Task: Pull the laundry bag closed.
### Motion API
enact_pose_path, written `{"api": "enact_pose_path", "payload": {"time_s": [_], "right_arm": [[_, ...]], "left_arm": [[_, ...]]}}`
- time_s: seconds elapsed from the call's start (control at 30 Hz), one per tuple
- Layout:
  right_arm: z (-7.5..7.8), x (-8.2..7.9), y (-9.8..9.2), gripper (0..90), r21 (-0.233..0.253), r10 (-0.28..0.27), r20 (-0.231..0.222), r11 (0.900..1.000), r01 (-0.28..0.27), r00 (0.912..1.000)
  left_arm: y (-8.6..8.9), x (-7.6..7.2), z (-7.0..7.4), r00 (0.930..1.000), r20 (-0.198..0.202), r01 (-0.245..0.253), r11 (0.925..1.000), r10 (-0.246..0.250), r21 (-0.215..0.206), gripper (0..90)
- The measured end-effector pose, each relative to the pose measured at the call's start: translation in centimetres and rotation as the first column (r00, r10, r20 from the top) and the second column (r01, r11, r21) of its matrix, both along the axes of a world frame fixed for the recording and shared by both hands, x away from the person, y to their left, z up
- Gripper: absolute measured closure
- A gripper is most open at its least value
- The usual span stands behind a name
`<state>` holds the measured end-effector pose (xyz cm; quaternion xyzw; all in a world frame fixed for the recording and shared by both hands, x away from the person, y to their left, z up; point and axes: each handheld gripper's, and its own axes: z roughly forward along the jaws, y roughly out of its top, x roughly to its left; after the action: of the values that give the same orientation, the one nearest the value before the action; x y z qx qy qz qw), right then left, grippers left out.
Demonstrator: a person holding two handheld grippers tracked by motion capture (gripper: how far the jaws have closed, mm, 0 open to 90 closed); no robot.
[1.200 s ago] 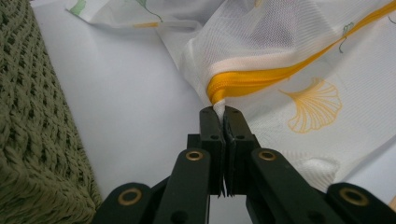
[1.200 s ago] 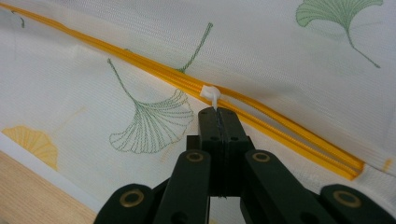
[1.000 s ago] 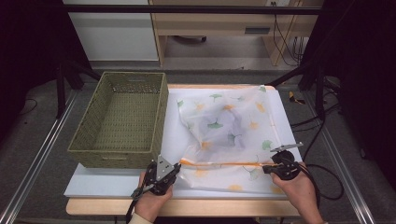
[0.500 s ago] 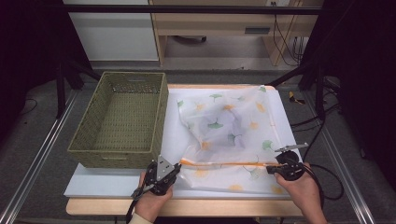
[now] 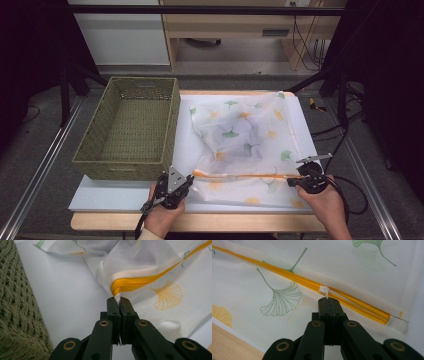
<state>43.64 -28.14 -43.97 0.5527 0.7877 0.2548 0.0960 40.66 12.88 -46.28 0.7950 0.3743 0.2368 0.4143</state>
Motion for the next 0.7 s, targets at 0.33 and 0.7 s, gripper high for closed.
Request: {"api": "enact_pose_path", "payload": {"time_s": [0.33, 0.7], "right_arm": [[0.08, -0.05, -0.11, 90.0, -0.006, -0.002, 0.008, 1.000, 0.002, 1.0000], [0.21, -0.10, -0.26, 90.0, -0.009, -0.014, 0.009, 1.000, 0.014, 0.9999]], "left_arm": [[-0.05, 0.01, -0.10, 1.0000, -0.008, 0.000, 1.0000, 0.000, 0.006, 88.2], [-0.22, -0.03, -0.04, 1.0000, -0.004, 0.005, 1.0000, -0.005, 0.005, 88.2]]}}
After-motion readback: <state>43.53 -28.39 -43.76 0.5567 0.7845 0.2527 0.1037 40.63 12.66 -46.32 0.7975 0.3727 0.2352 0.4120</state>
